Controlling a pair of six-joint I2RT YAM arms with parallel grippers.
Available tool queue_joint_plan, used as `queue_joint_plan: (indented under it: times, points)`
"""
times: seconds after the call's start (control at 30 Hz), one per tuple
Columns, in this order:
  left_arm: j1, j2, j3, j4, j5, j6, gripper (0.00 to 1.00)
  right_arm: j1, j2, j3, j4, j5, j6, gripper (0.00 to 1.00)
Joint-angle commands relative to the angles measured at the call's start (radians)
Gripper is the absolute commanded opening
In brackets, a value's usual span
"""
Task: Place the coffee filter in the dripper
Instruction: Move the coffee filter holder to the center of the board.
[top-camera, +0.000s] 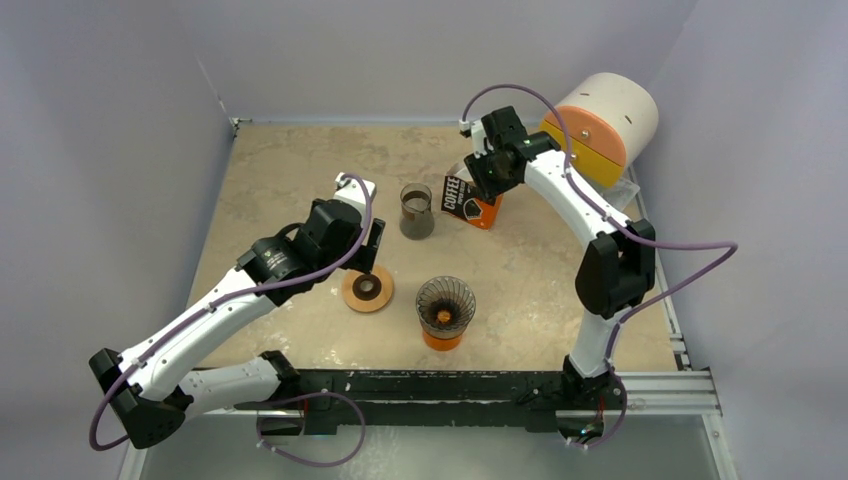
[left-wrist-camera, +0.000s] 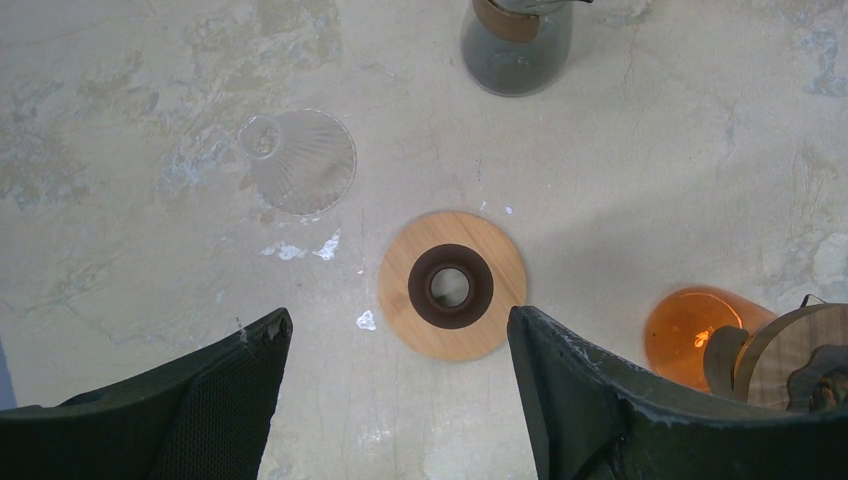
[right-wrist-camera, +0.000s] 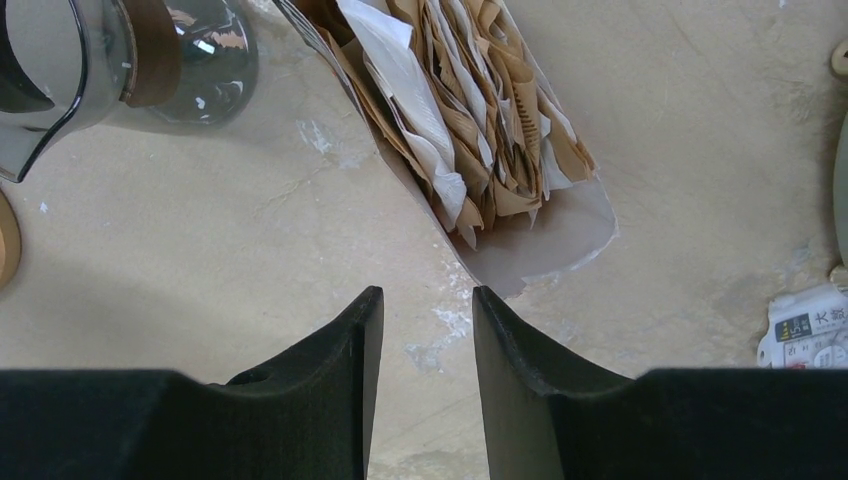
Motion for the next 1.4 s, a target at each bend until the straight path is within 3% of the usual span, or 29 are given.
queue_joint_plan:
  times: [0.0, 0.87, 1.37]
  points:
    - [0.006, 0.001, 0.000, 0.029, -0.018, 0.011, 0.78, -0.002, -0.016, 0.057, -0.010, 0.020, -0.026, 0.41]
    - [0.006, 0.014, -0.002, 0.029, -0.017, 0.012, 0.78, -0.009, 0.057, 0.079, -0.007, 0.020, -0.025, 0.36]
    - [0.007, 0.016, -0.002, 0.028, -0.016, 0.012, 0.78, -0.008, 0.069, 0.076, -0.024, -0.011, -0.022, 0.20]
